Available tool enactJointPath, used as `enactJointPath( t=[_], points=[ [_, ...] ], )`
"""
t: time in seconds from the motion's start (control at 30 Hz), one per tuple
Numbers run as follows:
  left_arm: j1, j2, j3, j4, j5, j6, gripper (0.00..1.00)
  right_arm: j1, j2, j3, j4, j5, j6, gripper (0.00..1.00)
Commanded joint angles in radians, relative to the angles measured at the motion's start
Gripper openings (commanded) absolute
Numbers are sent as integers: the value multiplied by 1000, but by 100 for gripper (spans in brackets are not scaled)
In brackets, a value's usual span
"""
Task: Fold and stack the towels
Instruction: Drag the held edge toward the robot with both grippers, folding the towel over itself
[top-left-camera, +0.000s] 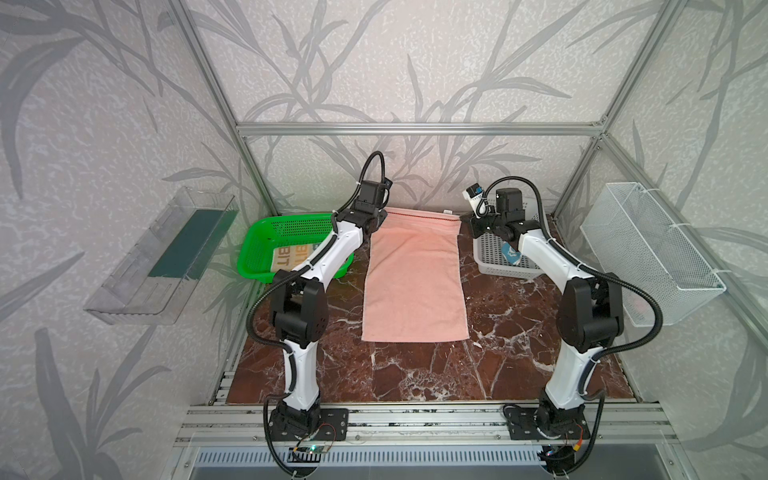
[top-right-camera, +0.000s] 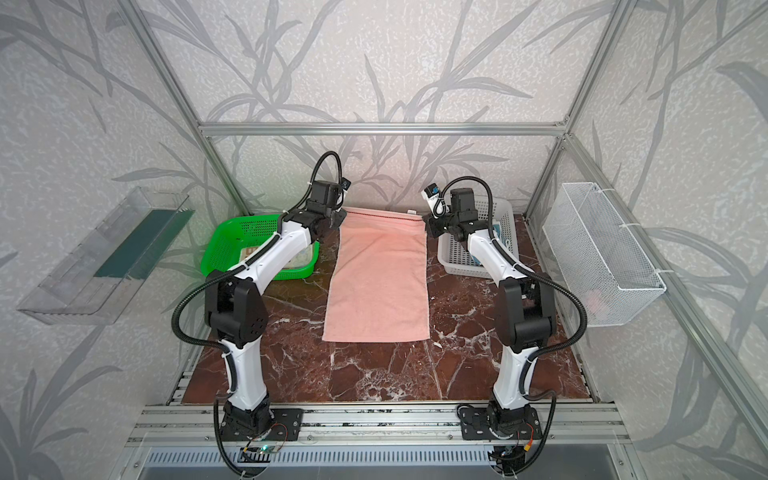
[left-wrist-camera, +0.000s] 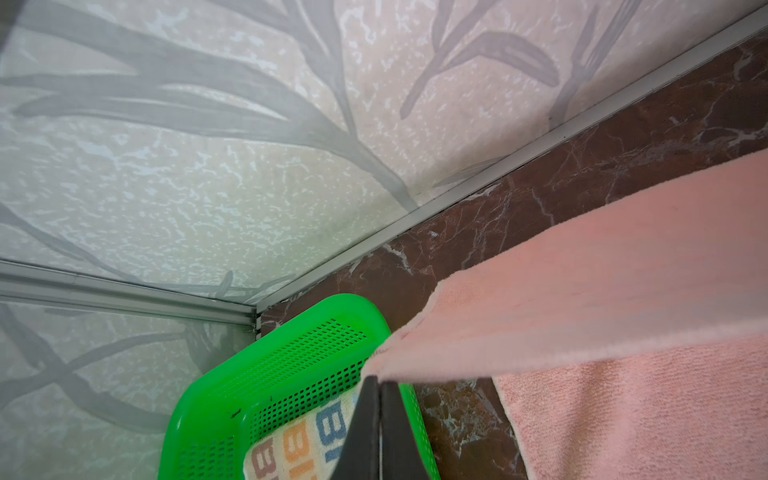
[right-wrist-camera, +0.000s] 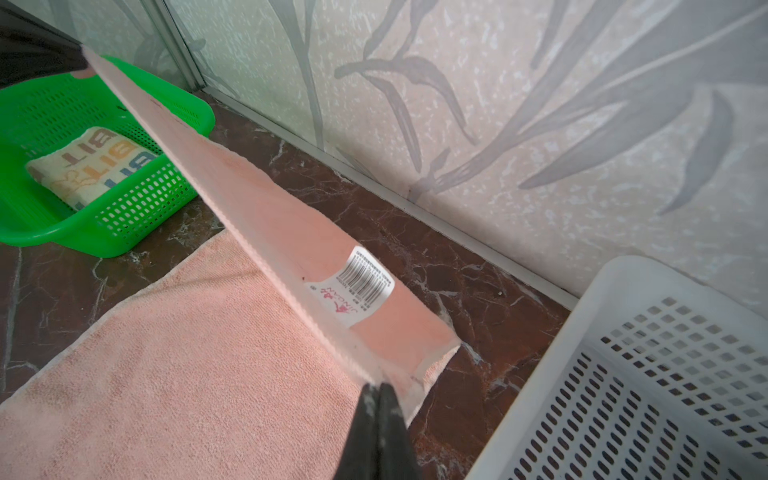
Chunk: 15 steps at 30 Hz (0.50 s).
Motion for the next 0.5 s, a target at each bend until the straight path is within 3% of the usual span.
enactJointPath(
  t=[0.0, 0.47],
  points=[
    [1, -68, -13, -30, -38, -33, 0, -10, -72, -23, 22, 14, -1, 0],
    [-76, -198, -157, -96, -96, -73, 0, -10, -222, -153, -21, 2, 0, 0]
  ],
)
